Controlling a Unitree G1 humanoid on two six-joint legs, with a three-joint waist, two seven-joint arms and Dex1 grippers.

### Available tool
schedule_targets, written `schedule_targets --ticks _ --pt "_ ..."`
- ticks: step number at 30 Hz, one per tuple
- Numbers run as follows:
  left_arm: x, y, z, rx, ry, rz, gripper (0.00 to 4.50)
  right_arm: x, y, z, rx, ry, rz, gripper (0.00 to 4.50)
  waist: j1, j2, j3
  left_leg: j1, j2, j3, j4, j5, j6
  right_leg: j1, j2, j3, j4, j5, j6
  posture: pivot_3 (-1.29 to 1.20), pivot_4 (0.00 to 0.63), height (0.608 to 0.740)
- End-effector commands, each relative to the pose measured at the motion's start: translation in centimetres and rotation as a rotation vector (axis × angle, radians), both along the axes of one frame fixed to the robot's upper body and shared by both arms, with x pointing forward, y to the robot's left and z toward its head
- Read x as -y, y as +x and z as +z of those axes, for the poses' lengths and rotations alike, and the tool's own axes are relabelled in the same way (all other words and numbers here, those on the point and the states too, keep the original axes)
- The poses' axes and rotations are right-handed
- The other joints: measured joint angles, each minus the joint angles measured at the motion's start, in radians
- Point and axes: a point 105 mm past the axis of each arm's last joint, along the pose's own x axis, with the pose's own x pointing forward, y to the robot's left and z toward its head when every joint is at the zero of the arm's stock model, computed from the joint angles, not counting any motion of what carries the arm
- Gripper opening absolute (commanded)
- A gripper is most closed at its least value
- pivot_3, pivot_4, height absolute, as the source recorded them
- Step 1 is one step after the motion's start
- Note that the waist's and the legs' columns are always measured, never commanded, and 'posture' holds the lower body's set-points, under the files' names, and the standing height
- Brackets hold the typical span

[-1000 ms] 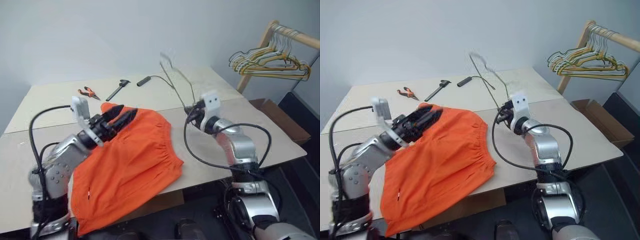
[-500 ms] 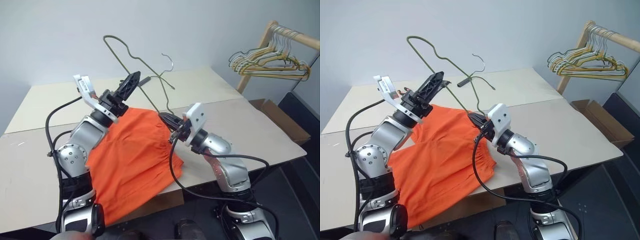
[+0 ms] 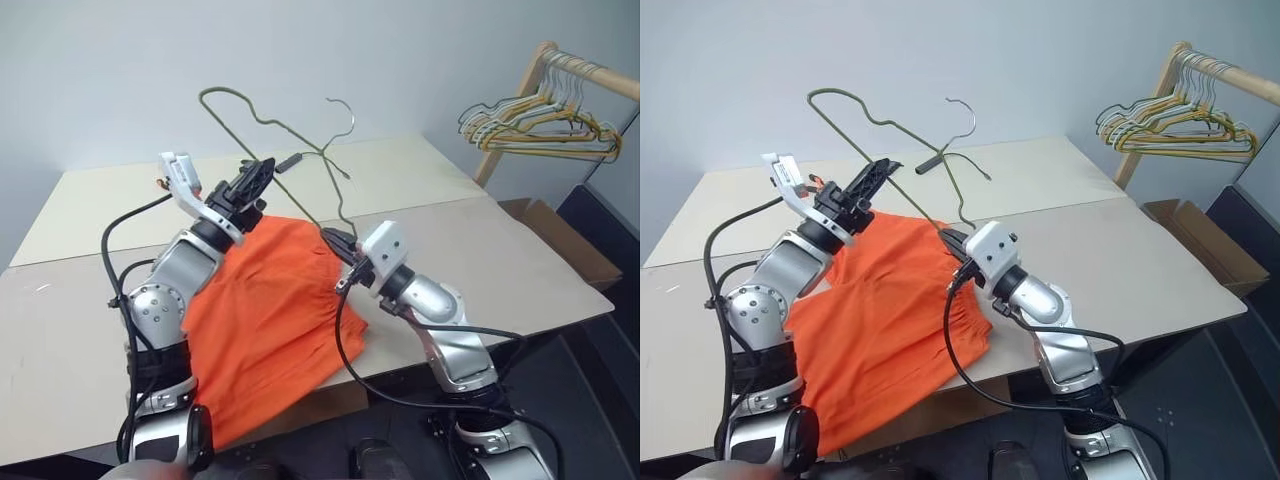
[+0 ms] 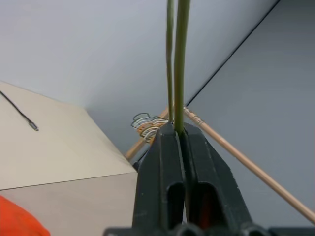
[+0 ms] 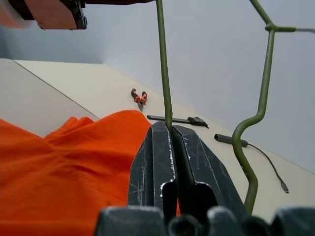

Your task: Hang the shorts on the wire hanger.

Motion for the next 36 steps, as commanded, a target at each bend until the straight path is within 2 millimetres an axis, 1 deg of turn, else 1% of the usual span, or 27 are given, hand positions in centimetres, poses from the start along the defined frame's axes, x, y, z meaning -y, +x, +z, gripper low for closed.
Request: schedule_targets --ticks 1,4,5,6,7,10,12,13,14,15,16,18,20,21,22,24,25,27,31,33,34,36 --pt "-0.1 0.2 1.0 0.034 0.009 0.032 0.03 -0.1 -0.4 1.7 0.125 -0.013 0.011 0.00 0.000 0.000 0.000 0.000 0.000 0.000 0.000 0.000 0.000 0.000 0.000 0.000 0.000 0.000 0.000 -0.12 0.000 0.740" --pt "-0.3 0.1 0.9 0.051 0.042 0.048 0.00 0.1 -0.1 1.7 0.169 -0.056 -0.006 0.80 0.000 0.000 0.000 0.000 0.000 0.000 0.000 0.000 0.000 0.000 0.000 0.000 0.000 0.000 0.000 -0.12 0.000 0.740" --pt "-0.3 0.0 0.9 0.062 0.053 0.053 0.00 0.1 -0.2 1.7 0.175 -0.058 0.000 1.13 0.000 0.000 0.000 0.000 0.000 0.000 0.000 0.000 0.000 0.000 0.000 0.000 0.000 0.000 0.000 -0.12 0.000 0.740" --pt "-0.5 0.0 1.0 0.075 0.052 0.062 0.00 0.2 -0.2 1.8 0.185 -0.057 0.001 1.55 0.000 0.000 0.000 0.000 0.000 0.000 0.000 0.000 0.000 0.000 0.000 0.000 0.000 0.000 0.000 -0.12 0.000 0.740" --pt "-0.7 -0.1 1.2 0.089 0.050 0.071 0.00 0.2 -0.3 2.0 0.191 -0.053 0.009 1.83 0.000 0.000 0.000 0.000 0.000 0.000 0.000 0.000 0.000 0.000 0.000 0.000 0.000 0.000 0.000 -0.12 0.000 0.740" --pt "-1.3 0.1 1.4 0.112 0.066 0.102 0.00 0.3 -0.5 2.2 0.193 -0.044 0.028 2.86 0.000 0.000 0.000 0.000 0.000 0.000 0.000 0.000 0.000 0.000 0.000 0.000 0.000 0.000 0.000 -0.12 0.000 0.740" --pt "-1.8 0.3 1.6 0.127 0.079 0.122 0.00 0.7 -0.9 2.0 0.127 -0.025 0.099 3.56 0.000 0.000 0.000 0.000 0.000 0.000 0.000 0.000 0.001 0.000 0.000 0.000 0.000 0.000 0.000 -0.11 0.000 0.740" --pt "-2.1 0.2 1.9 0.151 0.083 0.116 0.00 1.2 -0.8 1.8 0.051 0.010 0.120 3.99 0.000 0.000 0.000 0.000 0.000 0.000 0.000 -0.001 0.001 0.001 0.000 0.000 0.000 0.000 0.000 -0.11 0.000 0.740" --pt "-2.2 -0.1 2.2 0.179 0.089 0.099 0.00 1.6 -0.7 1.6 -0.020 0.038 0.143 4.30 0.000 0.000 0.000 0.001 0.000 0.000 0.000 -0.001 0.002 0.001 0.000 0.000 0.000 0.000 0.000 -0.11 0.000 0.740" --pt "-2.3 -0.5 2.5 0.204 0.095 0.081 0.00 1.9 -0.7 1.5 -0.071 0.054 0.161 4.30 0.000 0.000 0.000 0.000 0.000 0.000 0.000 -0.002 0.003 0.001 0.000 0.000 -0.001 0.000 0.000 -0.11 0.000 0.740" --pt "-2.3 -1.1 2.9 0.248 0.103 0.043 0.00 2.4 -0.5 1.4 -0.179 0.088 0.200 4.30 0.001 0.000 0.000 0.000 0.000 0.000 0.000 -0.002 0.003 0.001 0.000 -0.001 -0.001 0.000 0.000 -0.11 0.000 0.740" --pt "-2.7 -2.5 3.6 0.328 0.089 -0.030 0.00 3.2 -0.3 1.6 -0.317 0.122 0.249 4.30 0.001 0.000 0.000 0.000 0.001 0.000 0.000 -0.002 0.004 0.001 0.000 -0.001 -0.001 0.000 0.000 -0.11 0.000 0.740" --pt "-3.3 -3.9 4.6 0.406 0.061 -0.109 0.00 4.2 -0.5 2.0 -0.502 0.186 0.359 4.30 -0.001 0.000 0.000 0.000 0.001 0.000 0.001 -0.002 0.004 0.000 0.000 -0.001 -0.001 0.000 0.000 -0.11 0.000 0.740" --pt "-3.6 -4.8 5.0 0.451 0.056 -0.152 0.00 4.8 -0.6 2.3 -0.542 0.185 0.398 4.30 -0.001 0.000 0.000 0.000 0.001 0.000 0.001 -0.002 0.005 0.000 0.000 -0.001 -0.001 0.000 0.000 -0.11 0.000 0.740" --pt "-3.8 -5.8 5.4 0.505 0.045 -0.207 0.00 5.3 -0.8 2.3 -0.642 0.203 0.457 4.30 -0.001 0.000 0.000 0.000 0.002 0.000 0.001 -0.003 0.005 0.000 0.000 -0.001 -0.001 0.000 0.000 -0.11 0.000 0.740" --pt "-4.4 -7.4 5.9 0.593 0.024 -0.296 0.00 6.1 -1.3 2.5 -0.735 0.208 0.547 4.30 0.000 0.000 0.000 0.000 0.002 0.000 0.001 -0.003 0.005 0.000 0.000 -0.002 -0.001 0.000 -0.001 -0.10 0.000 0.740" --pt "-4.6 -7.9 6.1 0.619 0.018 -0.325 0.00 6.4 -1.8 2.8 -0.790 0.234 0.621 4.30 0.000 0.000 0.000 0.000 0.002 -0.001 0.001 -0.003 0.005 0.001 0.000 -0.003 -0.002 0.000 -0.001 -0.10 0.000 0.740" --pt "-4.8 -8.2 6.2 0.633 0.013 -0.351 0.00 6.6 -2.6 3.6 -0.813 0.243 0.725 4.30 0.002 0.000 0.000 0.000 0.002 -0.001 0.001 -0.003 0.006 0.001 0.000 -0.003 -0.002 0.000 -0.001 -0.10 0.000 0.740" --pt "-5.1 -8.4 6.6 0.667 -0.024 -0.374 0.00 5.4 -3.4 4.7 -0.844 0.209 0.841 4.30 0.002 0.000 0.000 -0.001 0.001 -0.001 0.002 -0.003 0.006 0.001 0.000 -0.003 -0.002 0.000 0.000 -0.11 0.000 0.740" --pt "-4.8 -8.5 6.5 0.677 -0.025 -0.393 0.00 4.2 -3.6 5.0 -0.843 0.181 0.886 4.30 0.000 0.000 0.000 -0.001 0.001 -0.001 0.003 -0.003 0.006 0.001 0.000 -0.003 -0.002 0.000 0.000 -0.11 0.000 0.740" --pt "-4.6 -8.4 6.3 0.675 -0.021 -0.394 0.00 3.3 -3.6 4.9 -0.828 0.142 0.887 4.30 -0.002 0.000 0.000 -0.001 0.002 -0.001 0.003 -0.003 0.006 0.001 0.000 -0.003 -0.002 0.000 0.000 -0.11 0.000 0.740" --pt "-4.3 -8.2 6.2 0.668 -0.019 -0.391 0.00 2.1 -3.6 4.8 -0.806 0.091 0.879 4.30 -0.001 0.000 0.000 -0.001 0.002 0.000 0.003 -0.003 0.006 0.001 0.000 -0.002 -0.001 0.000 0.000 -0.12 0.000 0.740"
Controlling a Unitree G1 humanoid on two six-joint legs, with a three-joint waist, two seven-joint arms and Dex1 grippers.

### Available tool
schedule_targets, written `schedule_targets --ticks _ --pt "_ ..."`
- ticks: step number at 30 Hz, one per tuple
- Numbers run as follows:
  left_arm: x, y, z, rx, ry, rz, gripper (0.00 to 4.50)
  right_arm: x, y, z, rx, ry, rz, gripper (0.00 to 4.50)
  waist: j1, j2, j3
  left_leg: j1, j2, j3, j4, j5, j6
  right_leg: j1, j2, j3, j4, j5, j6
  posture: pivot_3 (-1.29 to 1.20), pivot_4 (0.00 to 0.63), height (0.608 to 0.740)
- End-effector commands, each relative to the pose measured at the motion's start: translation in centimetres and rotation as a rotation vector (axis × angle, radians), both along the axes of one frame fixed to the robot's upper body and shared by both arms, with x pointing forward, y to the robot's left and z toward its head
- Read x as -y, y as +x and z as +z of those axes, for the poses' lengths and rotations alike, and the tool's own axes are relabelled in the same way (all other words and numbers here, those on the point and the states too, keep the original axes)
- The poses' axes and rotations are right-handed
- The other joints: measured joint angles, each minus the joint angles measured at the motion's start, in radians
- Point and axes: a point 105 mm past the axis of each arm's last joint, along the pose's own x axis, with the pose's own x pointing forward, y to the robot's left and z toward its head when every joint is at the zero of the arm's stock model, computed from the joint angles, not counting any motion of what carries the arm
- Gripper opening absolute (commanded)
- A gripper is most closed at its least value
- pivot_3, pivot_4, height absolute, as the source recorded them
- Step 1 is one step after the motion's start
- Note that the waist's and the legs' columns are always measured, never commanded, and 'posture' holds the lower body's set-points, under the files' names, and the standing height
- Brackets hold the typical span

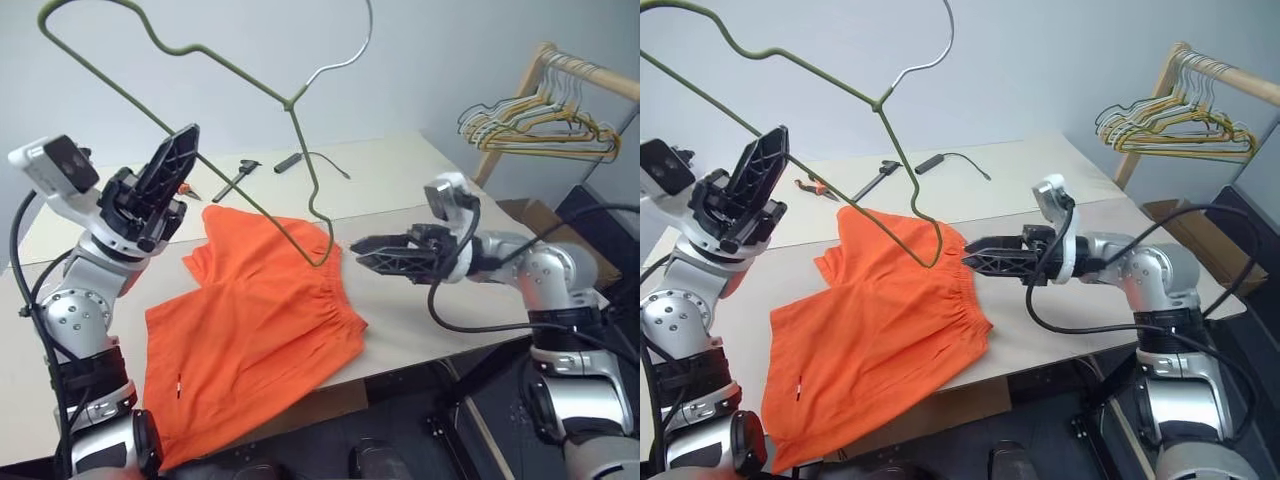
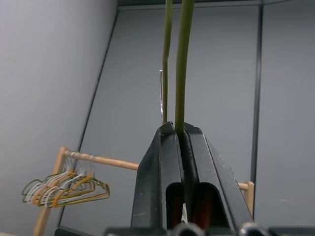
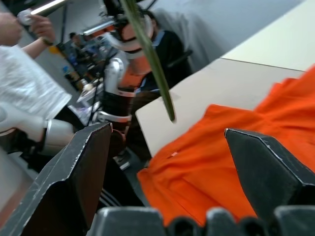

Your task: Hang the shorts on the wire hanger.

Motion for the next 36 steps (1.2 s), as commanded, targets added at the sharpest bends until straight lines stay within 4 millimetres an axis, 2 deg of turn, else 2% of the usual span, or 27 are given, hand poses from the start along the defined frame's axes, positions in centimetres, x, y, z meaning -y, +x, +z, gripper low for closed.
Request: schedule_targets --ticks 1,4,10,13,23,24,28,32,36 --pt "0.4 -0.1 0.6 0.034 -0.009 -0.005 0.00 -2.2 -0.3 0.6 0.086 -0.044 0.043 4.30 0.001 0.000 0.000 0.000 0.000 0.000 0.000 0.000 0.000 0.000 0.000 0.000 0.000 0.000 0.000 -0.12 0.000 0.740" --pt "0.4 0.0 0.4 0.026 -0.020 -0.003 0.00 -3.1 -0.1 0.8 0.084 -0.047 0.048 4.30 0.003 0.000 0.000 -0.003 0.000 -0.001 0.002 0.000 0.000 -0.002 0.000 -0.001 0.001 0.000 0.000 -0.11 0.000 0.740" --pt "0.5 -0.2 0.3 0.030 -0.025 -0.004 0.00 -3.4 0.0 1.1 0.082 -0.049 0.049 4.30 0.005 0.000 0.000 -0.006 0.000 -0.001 0.009 -0.003 0.004 -0.001 -0.002 -0.003 0.000 0.001 0.002 -0.11 0.000 0.740" --pt "0.5 -0.2 0.2 0.027 -0.027 0.003 0.00 -3.5 0.2 1.2 0.079 -0.045 0.042 3.68 0.004 0.000 0.000 -0.006 0.000 -0.001 0.010 -0.004 0.005 -0.001 -0.002 -0.002 0.000 0.002 0.003 -0.11 0.000 0.740" --pt "0.8 0.5 -0.6 0.003 -0.025 0.012 0.00 -4.1 0.4 1.4 0.090 -0.039 0.023 0.14 0.003 0.000 0.000 -0.006 0.000 -0.001 0.010 -0.003 0.004 -0.001 -0.002 -0.002 0.001 0.002 0.002 -0.12 0.000 0.740" --pt "0.8 0.5 -0.7 0.002 -0.021 0.017 0.00 -4.1 0.5 1.4 0.087 -0.037 0.018 0.02 0.003 0.000 0.000 -0.006 0.000 -0.001 0.010 -0.003 0.004 -0.001 -0.002 -0.002 0.001 0.002 0.002 -0.12 0.000 0.740" --pt "0.8 1.3 -1.5 -0.044 0.004 0.056 0.00 -4.0 0.7 1.4 0.087 -0.027 -0.004 0.02 0.003 0.000 0.000 -0.006 0.000 -0.001 0.010 -0.004 0.004 -0.001 -0.002 -0.002 0.001 0.002 0.002 -0.12 0.000 0.740" --pt "1.1 2.7 -2.7 -0.098 0.080 0.146 1.00 -3.8 0.8 1.5 0.078 -0.007 -0.023 0.00 0.006 0.000 0.000 -0.006 0.000 -0.001 0.010 -0.004 0.004 -0.001 -0.002 -0.002 0.001 0.002 0.002 -0.12 0.000 0.740" --pt "1.4 3.6 -5.1 -0.163 0.232 0.211 2.34 -3.1 1.2 2.0 0.047 0.036 -0.073 0.00 0.003 0.000 0.000 -0.006 0.000 -0.001 0.009 -0.004 0.004 -0.002 -0.002 -0.002 0.001 0.002 0.002 -0.12 0.000 0.740"
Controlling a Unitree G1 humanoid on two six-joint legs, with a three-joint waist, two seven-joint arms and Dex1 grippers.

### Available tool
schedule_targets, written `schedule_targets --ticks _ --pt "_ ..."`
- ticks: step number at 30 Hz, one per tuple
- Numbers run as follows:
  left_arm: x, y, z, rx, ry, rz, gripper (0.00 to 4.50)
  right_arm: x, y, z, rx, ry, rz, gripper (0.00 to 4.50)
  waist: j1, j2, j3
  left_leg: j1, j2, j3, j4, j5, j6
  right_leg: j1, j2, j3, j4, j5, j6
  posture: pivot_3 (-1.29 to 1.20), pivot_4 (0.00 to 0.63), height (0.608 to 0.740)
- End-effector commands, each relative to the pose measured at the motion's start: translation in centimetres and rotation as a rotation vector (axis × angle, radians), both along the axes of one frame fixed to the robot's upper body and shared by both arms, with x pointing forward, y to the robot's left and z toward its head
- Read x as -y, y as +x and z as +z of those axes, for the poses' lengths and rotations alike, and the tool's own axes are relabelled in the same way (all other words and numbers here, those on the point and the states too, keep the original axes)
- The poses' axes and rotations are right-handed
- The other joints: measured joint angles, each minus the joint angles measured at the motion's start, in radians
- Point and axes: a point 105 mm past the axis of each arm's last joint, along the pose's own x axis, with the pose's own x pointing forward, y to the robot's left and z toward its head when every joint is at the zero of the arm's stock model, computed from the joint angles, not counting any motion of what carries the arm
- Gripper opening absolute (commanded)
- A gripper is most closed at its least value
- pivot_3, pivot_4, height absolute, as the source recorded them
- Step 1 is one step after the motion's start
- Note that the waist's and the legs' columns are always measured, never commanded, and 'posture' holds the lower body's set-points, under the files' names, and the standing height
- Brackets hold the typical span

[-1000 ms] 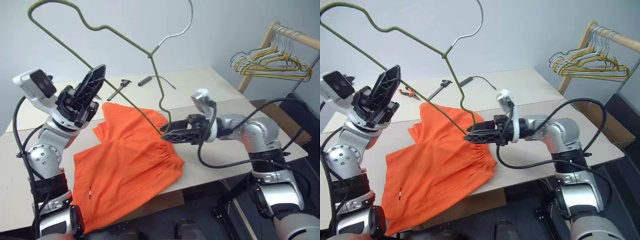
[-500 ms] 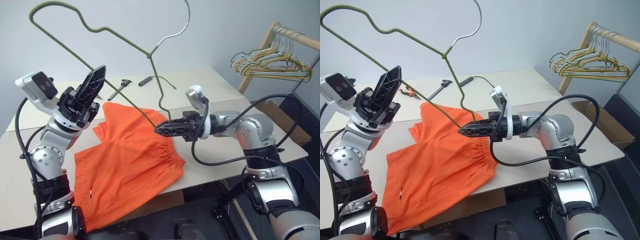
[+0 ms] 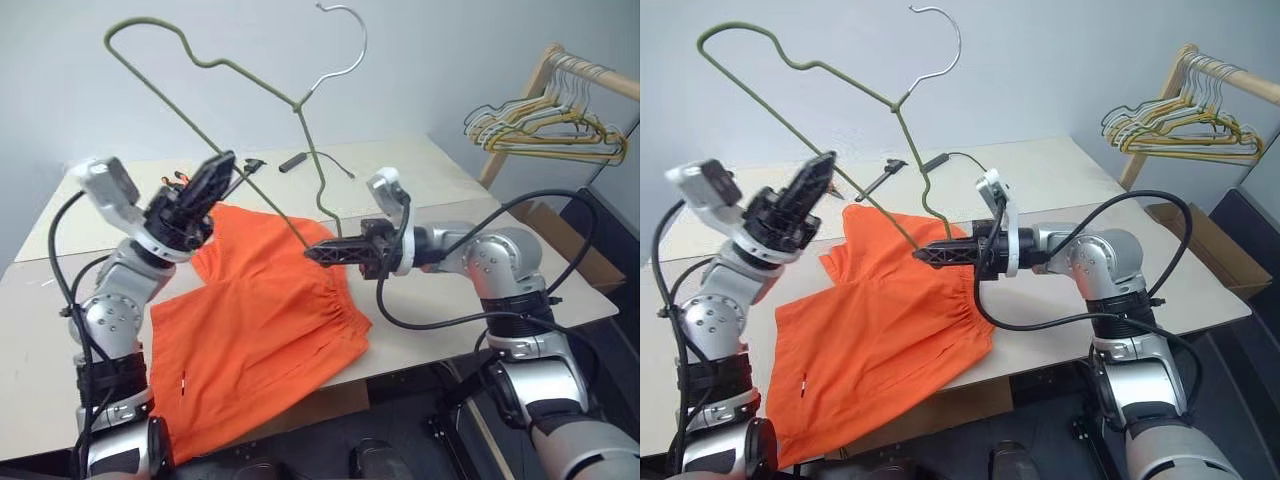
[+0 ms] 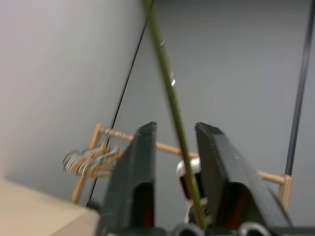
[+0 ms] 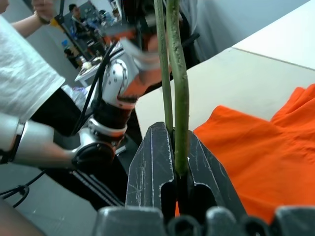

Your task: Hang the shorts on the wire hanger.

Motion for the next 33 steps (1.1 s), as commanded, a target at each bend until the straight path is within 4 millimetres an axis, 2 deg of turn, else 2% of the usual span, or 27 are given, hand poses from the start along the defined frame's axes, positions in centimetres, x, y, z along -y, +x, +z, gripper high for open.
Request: schedule_targets --ticks 1,5,7,10,14,16,19,22,27,33 --pt "-0.2 0.5 -1.8 -0.030 0.157 0.069 2.62 1.3 0.3 1.6 -0.004 0.072 -0.048 0.00 -0.001 0.000 0.000 0.000 0.000 0.000 0.000 0.000 0.000 0.000 0.000 0.000 0.000 0.000 0.000 -0.12 0.000 0.740" --pt "-1.1 0.8 -5.3 -0.085 0.388 0.143 3.89 3.3 0.6 0.5 -0.075 0.038 -0.132 0.00 -0.002 0.000 0.000 0.000 0.001 0.001 -0.001 0.000 -0.001 -0.001 0.000 0.001 0.000 0.000 0.000 -0.13 0.000 0.740" --pt "-2.0 0.8 -7.1 -0.107 0.536 0.191 4.47 5.2 0.2 -1.3 -0.128 -0.035 -0.181 0.00 0.001 0.000 0.000 0.000 0.001 0.001 -0.001 -0.001 -0.001 -0.001 0.000 0.000 -0.001 0.000 0.000 -0.14 0.000 0.740" --pt "-3.0 0.7 -8.6 -0.108 0.707 0.234 4.47 8.6 -1.4 -4.2 -0.264 -0.140 -0.221 0.00 0.010 0.001 0.001 -0.002 0.001 0.000 -0.001 -0.002 0.001 -0.002 -0.002 -0.002 -0.003 0.000 -0.001 -0.15 0.000 0.740" --pt "-3.2 -0.5 -9.6 -0.048 0.871 0.188 4.47 12.2 -3.7 -7.7 -0.424 -0.293 -0.290 0.00 0.010 0.002 0.001 -0.004 0.001 0.001 -0.001 -0.003 0.004 -0.003 -0.004 -0.002 -0.006 0.000 0.000 -0.16 0.000 0.740" --pt "-3.3 -0.6 -10.7 0.018 1.034 0.208 4.47 13.6 -5.0 -9.4 -0.479 -0.378 -0.317 0.00 0.010 0.004 0.001 -0.004 0.001 0.001 -0.002 -0.004 0.004 -0.002 -0.004 -0.003 -0.008 0.000 0.000 -0.17 0.000 0.740" --pt "-2.8 -0.8 -11.6 0.106 1.176 0.183 4.47 15.5 -6.0 -10.2 -0.600 -0.386 -0.357 0.00 0.005 0.004 0.001 -0.004 0.001 0.002 -0.002 -0.005 0.004 -0.002 -0.003 -0.003 -0.011 0.000 0.000 -0.17 0.000 0.740" --pt "-2.3 -1.2 -12.1 0.149 1.228 0.137 4.47 16.8 -6.9 -10.7 -0.678 -0.413 -0.356 0.00 0.002 0.005 0.002 -0.004 0.001 0.003 -0.001 -0.005 0.005 -0.001 -0.004 -0.002 -0.012 0.000 0.000 -0.17 0.000 0.740" --pt "-1.4 -1.3 -11.7 0.170 1.189 0.120 4.47 18.7 -6.5 -11.5 -0.767 -0.429 -0.398 0.00 -0.001 0.006 0.002 -0.003 0.001 0.003 -0.001 -0.006 0.006 -0.001 -0.003 -0.002 -0.012 0.000 0.000 -0.17 0.000 0.740" --pt "-0.8 -2.0 -11.7 0.195 1.200 0.078 4.47 18.8 -5.1 -13.1 -0.783 -0.476 -0.435 0.00 -0.001 0.007 0.001 -0.003 0.001 0.004 -0.001 -0.006 0.006 -0.001 -0.002 -0.001 -0.012 0.000 0.001 -0.16 0.000 0.740"
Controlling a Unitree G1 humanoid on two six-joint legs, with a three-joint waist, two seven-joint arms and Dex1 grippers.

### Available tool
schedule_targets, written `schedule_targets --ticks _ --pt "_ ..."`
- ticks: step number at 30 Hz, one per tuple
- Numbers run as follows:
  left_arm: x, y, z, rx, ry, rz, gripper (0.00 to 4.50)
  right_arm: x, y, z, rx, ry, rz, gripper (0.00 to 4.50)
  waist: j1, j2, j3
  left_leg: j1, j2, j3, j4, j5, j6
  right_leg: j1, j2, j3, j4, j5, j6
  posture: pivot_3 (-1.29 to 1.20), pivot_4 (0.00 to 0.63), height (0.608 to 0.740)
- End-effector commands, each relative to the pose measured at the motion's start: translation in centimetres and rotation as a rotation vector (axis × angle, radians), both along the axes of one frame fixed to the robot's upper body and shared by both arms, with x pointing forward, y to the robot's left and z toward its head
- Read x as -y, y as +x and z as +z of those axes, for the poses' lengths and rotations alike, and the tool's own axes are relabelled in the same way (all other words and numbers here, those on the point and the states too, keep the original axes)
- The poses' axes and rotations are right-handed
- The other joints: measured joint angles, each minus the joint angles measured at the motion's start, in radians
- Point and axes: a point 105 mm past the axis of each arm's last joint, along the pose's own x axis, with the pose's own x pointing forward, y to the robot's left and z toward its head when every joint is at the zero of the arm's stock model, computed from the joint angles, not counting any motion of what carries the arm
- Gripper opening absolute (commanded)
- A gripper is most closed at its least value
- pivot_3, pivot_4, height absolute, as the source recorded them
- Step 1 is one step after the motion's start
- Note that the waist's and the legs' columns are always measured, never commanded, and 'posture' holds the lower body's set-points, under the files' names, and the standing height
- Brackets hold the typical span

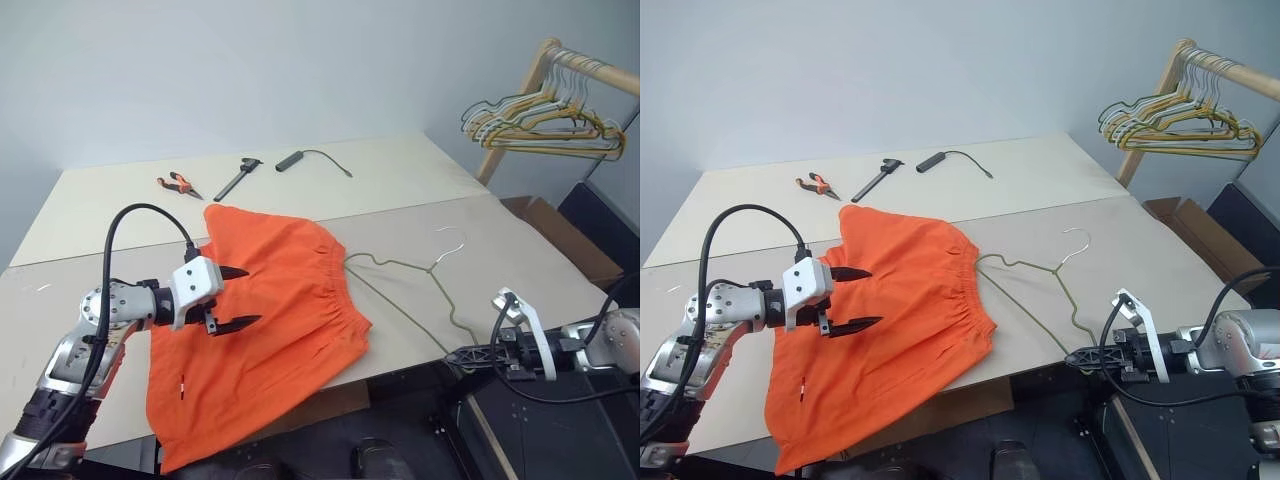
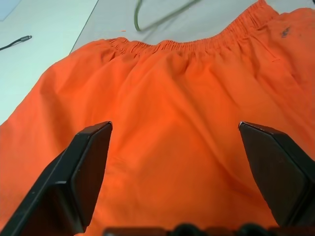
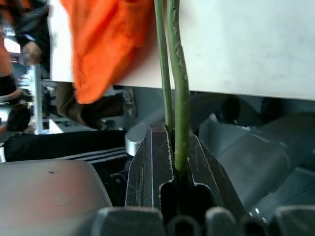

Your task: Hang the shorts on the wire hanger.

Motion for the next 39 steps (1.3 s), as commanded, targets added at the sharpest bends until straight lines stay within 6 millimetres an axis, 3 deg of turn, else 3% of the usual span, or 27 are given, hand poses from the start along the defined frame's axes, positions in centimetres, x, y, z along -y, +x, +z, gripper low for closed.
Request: schedule_targets --ticks 1,10,22,31,39 --pt "1.0 -0.4 1.2 0.052 0.003 -0.053 4.47 -0.3 1.4 0.5 0.044 0.006 -0.006 0.00 0.000 0.000 0.000 0.000 0.000 0.000 0.000 0.000 0.000 0.000 0.000 0.000 0.000 0.000 0.000 -0.16 0.000 0.740" --pt "1.6 -0.8 1.6 0.047 -0.034 -0.056 4.47 -1.0 2.1 0.3 0.060 0.010 -0.008 0.00 0.003 0.000 0.000 0.000 -0.001 0.001 0.001 -0.001 0.001 0.000 0.001 0.004 0.000 0.001 0.003 -0.15 0.000 0.740" --pt "1.5 -0.9 0.8 0.021 -0.034 -0.046 4.47 0.9 2.6 -0.2 0.054 -0.022 -0.088 0.00 0.002 0.001 0.000 0.001 0.000 0.003 0.001 -0.001 0.002 0.000 0.001 0.006 0.000 0.001 0.003 -0.15 0.000 0.740" --pt "1.1 -0.9 0.5 0.011 -0.017 -0.018 4.47 -1.3 2.6 0.5 0.070 0.051 -0.015 0.00 0.001 0.001 0.000 0.002 0.000 0.005 0.001 -0.001 0.002 0.001 0.002 0.008 0.000 0.002 0.004 -0.14 0.000 0.740" --pt "1.1 -0.9 0.5 0.017 -0.022 -0.002 4.47 -1.7 2.7 0.5 0.063 0.067 -0.009 0.00 0.002 0.001 0.000 0.003 0.000 0.008 0.001 -0.002 0.003 0.001 0.002 0.010 0.000 0.002 0.005 -0.13 0.000 0.740"
